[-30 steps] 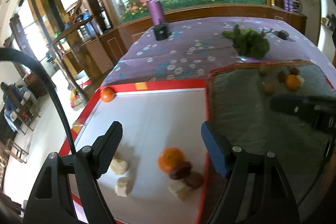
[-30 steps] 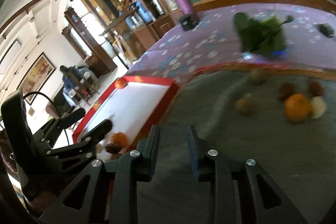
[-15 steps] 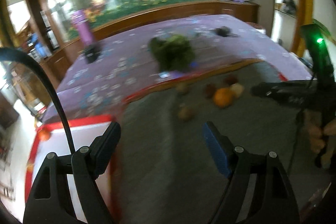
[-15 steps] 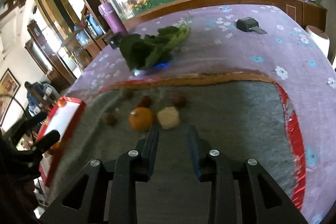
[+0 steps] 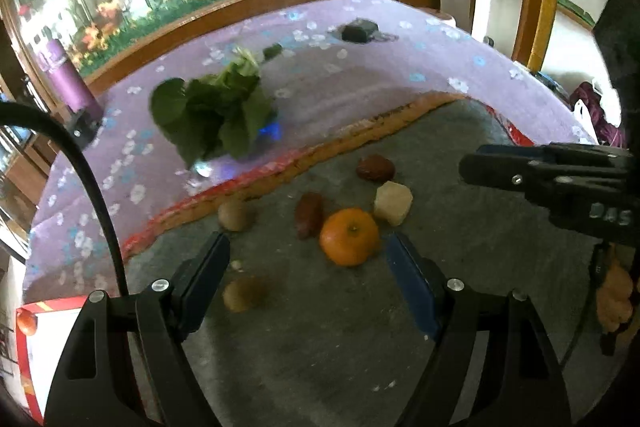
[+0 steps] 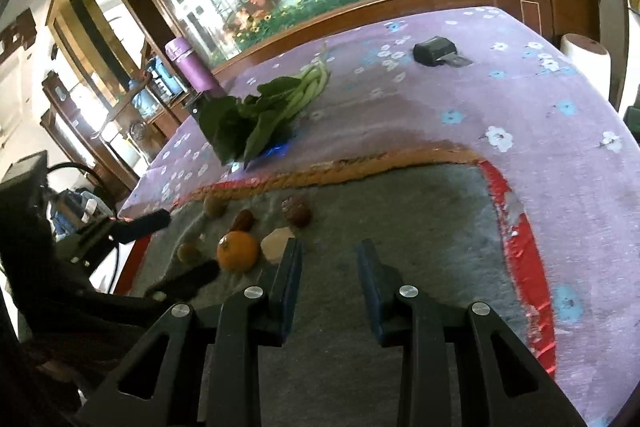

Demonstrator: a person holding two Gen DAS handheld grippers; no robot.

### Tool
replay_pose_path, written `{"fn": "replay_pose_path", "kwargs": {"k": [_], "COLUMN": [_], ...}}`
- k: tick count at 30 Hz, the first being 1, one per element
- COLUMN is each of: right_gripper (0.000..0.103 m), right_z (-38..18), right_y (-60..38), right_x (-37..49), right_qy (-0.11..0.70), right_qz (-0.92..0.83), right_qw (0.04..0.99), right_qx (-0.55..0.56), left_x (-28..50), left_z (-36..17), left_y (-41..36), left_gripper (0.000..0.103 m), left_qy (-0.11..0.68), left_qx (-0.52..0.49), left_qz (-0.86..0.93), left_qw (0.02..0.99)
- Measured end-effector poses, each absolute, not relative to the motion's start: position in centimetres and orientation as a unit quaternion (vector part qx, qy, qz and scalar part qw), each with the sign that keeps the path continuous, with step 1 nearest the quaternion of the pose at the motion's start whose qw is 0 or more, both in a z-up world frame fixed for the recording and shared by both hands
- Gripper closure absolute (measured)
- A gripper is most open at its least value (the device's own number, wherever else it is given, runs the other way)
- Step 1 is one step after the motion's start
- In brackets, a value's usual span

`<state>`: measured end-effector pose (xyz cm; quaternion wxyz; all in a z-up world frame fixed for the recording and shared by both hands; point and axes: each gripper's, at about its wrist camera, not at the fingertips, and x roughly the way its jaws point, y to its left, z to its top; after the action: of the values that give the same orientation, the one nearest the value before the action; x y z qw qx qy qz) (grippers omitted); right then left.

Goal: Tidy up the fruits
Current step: 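Move both open grippers back over the fruits on the grey mat, then grasp an orange with the left gripper while the right grasps a beige taro chunk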

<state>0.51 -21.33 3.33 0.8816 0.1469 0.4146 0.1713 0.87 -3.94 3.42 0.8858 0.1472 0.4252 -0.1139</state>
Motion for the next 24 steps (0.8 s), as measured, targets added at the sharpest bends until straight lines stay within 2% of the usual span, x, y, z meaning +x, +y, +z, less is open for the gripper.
{"fn": "replay_pose_path", "kwargs": {"k": [7, 9, 12, 13, 14, 16, 17, 24], "right_gripper": [0.071, 0.071, 0.071, 0.071, 0.071, 0.071, 0.071, 0.071], "right_z": [3.7, 3.7, 3.7, 3.7, 3.6, 3.5, 3.5, 2.6], "right_y": [-21.9, -22.0, -22.0, -21.9, -21.9, -21.8, -21.7, -19.1], "right_x": [0.4, 0.4, 0.5, 0.5, 0.5, 0.5, 0.5, 1.1], "right_qy": [0.410, 0.409, 0.410, 0.411, 0.412, 0.413, 0.414, 0.444], "right_qz": [0.168, 0.165, 0.161, 0.160, 0.160, 0.158, 0.159, 0.192], "right_qw": [0.883, 0.884, 0.885, 0.885, 0.885, 0.885, 0.885, 0.868], "right_qx": [0.156, 0.157, 0.153, 0.150, 0.148, 0.144, 0.144, 0.114], "left_x": [2.6, 3.0, 3.4, 3.3, 3.2, 2.7, 2.4, -1.7], "left_z": [1.3, 0.9, 0.8, 0.8, 0.9, 1.0, 1.0, 2.1], "left_y": [-4.4, -4.7, -4.8, -4.8, -4.8, -4.9, -5.0, -2.6], "left_gripper": [0.024, 0.027, 0.039, 0.048, 0.062, 0.067, 0.072, 0.073], "left_qy": [0.467, 0.468, 0.465, 0.463, 0.459, 0.449, 0.448, 0.456], "left_qx": [0.112, 0.106, 0.092, 0.088, 0.088, 0.103, 0.104, 0.074], "left_qz": [-0.108, -0.109, -0.126, -0.136, -0.141, -0.143, -0.147, -0.161], "left_qw": [0.871, 0.870, 0.872, 0.871, 0.873, 0.876, 0.876, 0.872]}}
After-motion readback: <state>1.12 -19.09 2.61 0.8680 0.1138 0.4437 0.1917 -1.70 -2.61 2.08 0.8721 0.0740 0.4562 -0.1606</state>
